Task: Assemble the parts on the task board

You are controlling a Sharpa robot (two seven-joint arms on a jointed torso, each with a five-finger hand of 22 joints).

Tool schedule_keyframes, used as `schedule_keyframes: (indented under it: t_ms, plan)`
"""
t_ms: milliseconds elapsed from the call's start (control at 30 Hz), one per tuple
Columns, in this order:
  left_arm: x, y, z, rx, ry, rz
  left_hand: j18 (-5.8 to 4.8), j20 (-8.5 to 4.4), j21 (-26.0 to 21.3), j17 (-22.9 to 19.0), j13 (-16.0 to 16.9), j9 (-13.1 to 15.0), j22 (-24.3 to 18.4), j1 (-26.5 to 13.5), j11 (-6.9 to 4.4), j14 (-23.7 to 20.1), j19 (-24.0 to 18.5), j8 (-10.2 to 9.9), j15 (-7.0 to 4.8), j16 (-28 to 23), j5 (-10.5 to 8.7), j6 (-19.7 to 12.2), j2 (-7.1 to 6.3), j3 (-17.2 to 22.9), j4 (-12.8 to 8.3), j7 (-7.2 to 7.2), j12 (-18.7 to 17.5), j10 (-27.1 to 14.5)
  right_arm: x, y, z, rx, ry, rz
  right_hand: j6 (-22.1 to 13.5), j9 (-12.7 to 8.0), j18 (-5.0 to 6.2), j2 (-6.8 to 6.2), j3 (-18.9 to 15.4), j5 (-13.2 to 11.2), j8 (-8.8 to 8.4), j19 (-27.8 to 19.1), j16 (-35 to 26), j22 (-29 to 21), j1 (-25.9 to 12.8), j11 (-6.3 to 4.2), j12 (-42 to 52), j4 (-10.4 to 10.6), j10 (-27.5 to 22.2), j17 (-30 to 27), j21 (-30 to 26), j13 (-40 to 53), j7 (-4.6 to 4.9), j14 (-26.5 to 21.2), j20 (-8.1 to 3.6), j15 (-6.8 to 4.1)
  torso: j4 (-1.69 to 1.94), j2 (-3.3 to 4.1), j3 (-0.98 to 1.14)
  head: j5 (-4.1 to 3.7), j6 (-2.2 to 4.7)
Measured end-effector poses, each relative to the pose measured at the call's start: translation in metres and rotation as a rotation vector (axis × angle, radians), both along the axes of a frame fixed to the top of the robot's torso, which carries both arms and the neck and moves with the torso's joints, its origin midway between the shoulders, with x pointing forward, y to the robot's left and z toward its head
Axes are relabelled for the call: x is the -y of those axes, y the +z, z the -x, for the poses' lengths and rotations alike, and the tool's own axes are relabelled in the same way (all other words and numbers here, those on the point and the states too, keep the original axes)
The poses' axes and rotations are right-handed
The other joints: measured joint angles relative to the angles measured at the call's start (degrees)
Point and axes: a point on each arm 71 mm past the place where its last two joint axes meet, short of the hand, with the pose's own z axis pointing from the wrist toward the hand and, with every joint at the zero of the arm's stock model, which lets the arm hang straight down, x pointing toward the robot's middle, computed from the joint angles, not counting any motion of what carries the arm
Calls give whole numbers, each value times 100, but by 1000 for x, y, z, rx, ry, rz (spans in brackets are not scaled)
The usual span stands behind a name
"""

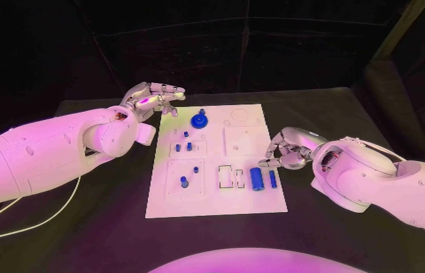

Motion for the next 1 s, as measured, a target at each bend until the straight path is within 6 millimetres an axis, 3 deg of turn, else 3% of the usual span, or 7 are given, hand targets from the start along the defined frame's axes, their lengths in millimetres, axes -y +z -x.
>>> schedule_keyframes:
  t_ms: [167, 400, 700, 767, 1000]
  plan:
    - [-1, 0, 0, 0, 1, 0, 0, 0, 0, 0, 1, 0, 0, 0, 0, 0, 0, 0, 0, 0, 0, 0, 0, 0, 0, 0, 0, 0, -3, -6, 6, -26, -9, 35, -54, 162, 1, 44, -74, 0, 187, 0, 31, 24, -49, 0, 54, 14, 0, -1, 0, 111, -13, 0, 0, 0, -3, -2, -1, -24, -12]
    - [-2, 0, 0, 0, 3, -1, 0, 0, 0, 1, 5, 0, -5, 0, 0, 0, 0, -1, 0, 0, 0, 0, 0, 0, 0, 0, 0, 0, -10, -11, 8, -44, 5, 73, -183, 398, 2, -29, -119, -33, 439, 20, 164, 99, -251, -20, 116, 12, 20, -1, 58, 257, -38, 0, -20, 0, -3, -2, -7, -40, -29]
    - [-2, 0, 0, 0, 3, -1, 0, 0, 0, 1, 4, 0, -4, 0, 0, 0, 0, -1, 0, 0, 0, 0, 0, 0, 0, 0, 0, 0, -19, -22, 11, -68, 22, 97, -259, 488, 3, -56, -119, -53, 505, 20, 199, 120, -279, -20, 146, 12, 20, -2, 58, 310, -13, 0, -20, 1, 0, 4, -3, -20, -69]
    - [-2, 0, 0, 0, 4, -1, 0, 0, 0, 1, 4, 0, -4, 0, 0, 0, 0, -1, 0, 0, 0, 0, 0, 0, 0, 0, 0, 0, -20, -27, 12, -77, 22, 101, -281, 503, -88, -57, -119, -54, 505, 20, 198, 126, -279, -20, 146, 12, 20, -2, 58, 310, -35, 0, -20, 1, -1, 4, -3, -18, -72]
    - [-3, 0, 0, 0, 5, -2, 0, 0, 0, 1, 4, -5, -4, 0, 21, 0, 0, -1, 0, 0, 0, 0, 0, 0, 0, 0, 21, -20, -26, -35, 12, -88, 29, 107, -318, 569, -87, -34, -118, -53, 598, 20, 198, 136, -301, -21, 146, 11, 20, -2, 81, 304, -34, 0, -20, 1, -7, 5, -1, 14, -92]
